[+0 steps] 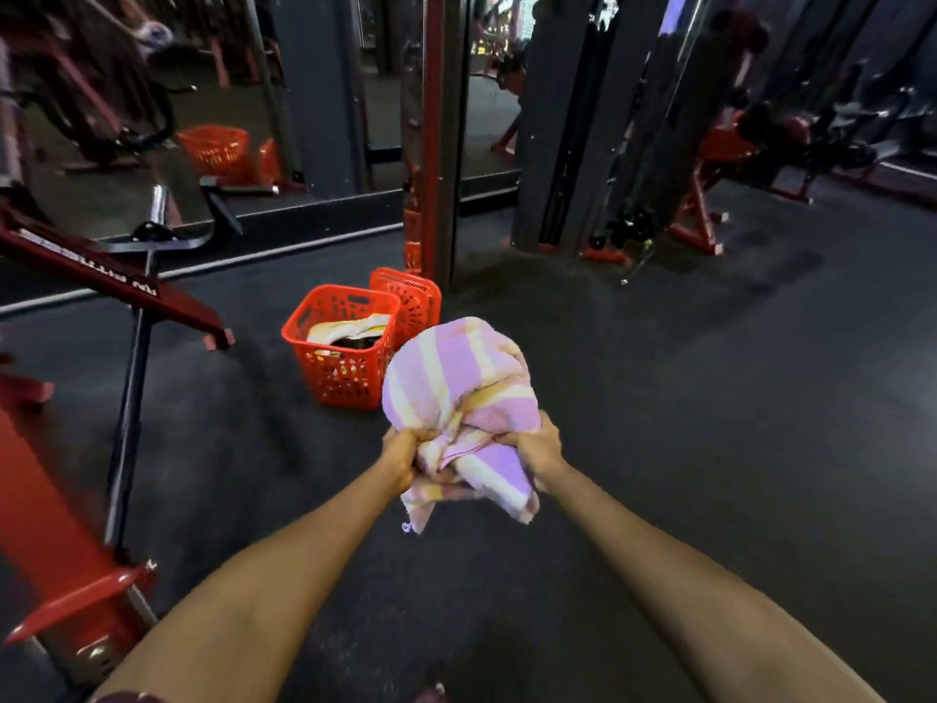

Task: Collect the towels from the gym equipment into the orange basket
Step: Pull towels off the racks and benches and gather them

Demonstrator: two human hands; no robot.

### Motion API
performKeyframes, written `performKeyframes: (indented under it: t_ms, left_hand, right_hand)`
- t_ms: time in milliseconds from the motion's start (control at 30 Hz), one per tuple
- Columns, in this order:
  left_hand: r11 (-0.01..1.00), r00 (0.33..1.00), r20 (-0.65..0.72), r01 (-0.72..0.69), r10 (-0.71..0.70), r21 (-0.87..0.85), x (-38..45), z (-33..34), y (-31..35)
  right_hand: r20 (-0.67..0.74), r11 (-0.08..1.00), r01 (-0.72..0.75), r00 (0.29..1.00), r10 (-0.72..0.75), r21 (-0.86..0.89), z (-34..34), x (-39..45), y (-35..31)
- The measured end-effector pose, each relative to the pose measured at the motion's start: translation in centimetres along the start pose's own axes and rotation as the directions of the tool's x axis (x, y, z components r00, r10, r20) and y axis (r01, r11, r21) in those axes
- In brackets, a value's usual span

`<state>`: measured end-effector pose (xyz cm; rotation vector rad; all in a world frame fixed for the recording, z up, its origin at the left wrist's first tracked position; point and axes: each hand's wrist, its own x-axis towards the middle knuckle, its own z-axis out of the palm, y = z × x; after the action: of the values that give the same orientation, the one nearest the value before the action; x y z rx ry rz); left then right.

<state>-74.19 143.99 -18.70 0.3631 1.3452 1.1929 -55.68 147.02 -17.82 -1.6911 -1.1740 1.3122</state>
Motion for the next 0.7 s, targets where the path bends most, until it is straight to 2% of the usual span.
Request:
performKeyframes:
  t_ms: [233,433,533,600,700]
  left_hand:
    - [1.000,0.998,-0.066,0.017,-0.018,-0.010,11.7,6.3,6.4]
    - [0.987,0.985,-0.164,0.035,-0.060,-0.156,24.3,7.8,10.7]
    - [0.972,0.976,-0.199,0.043,-0.090,-0.231,29.1,7.8,12.8]
    - [0.962,0.965,-0.253,0.001,-0.073,-0.273,31.3,7.9,14.5]
    - [0.934,0.940,-0.333,-0.057,-0.068,-0.352,35.1,7.5,16.3]
  right_hand:
    - [0.018,0.998,-0.015,1.000,0.016,-0.057,0.4,14.0,-6.6]
    - [0.217,0.985,0.038,0.976,-0.001,-0.166,4.0,27.7,-11.7]
    - [0.263,0.967,-0.020,0.961,0.089,-0.255,6.2,33.7,-14.8]
    - [0.354,0.959,0.040,0.933,0.064,-0.281,7.9,37.2,-16.8]
    - [0.393,0.926,0.099,0.918,0.055,-0.363,10.4,41.9,-19.8]
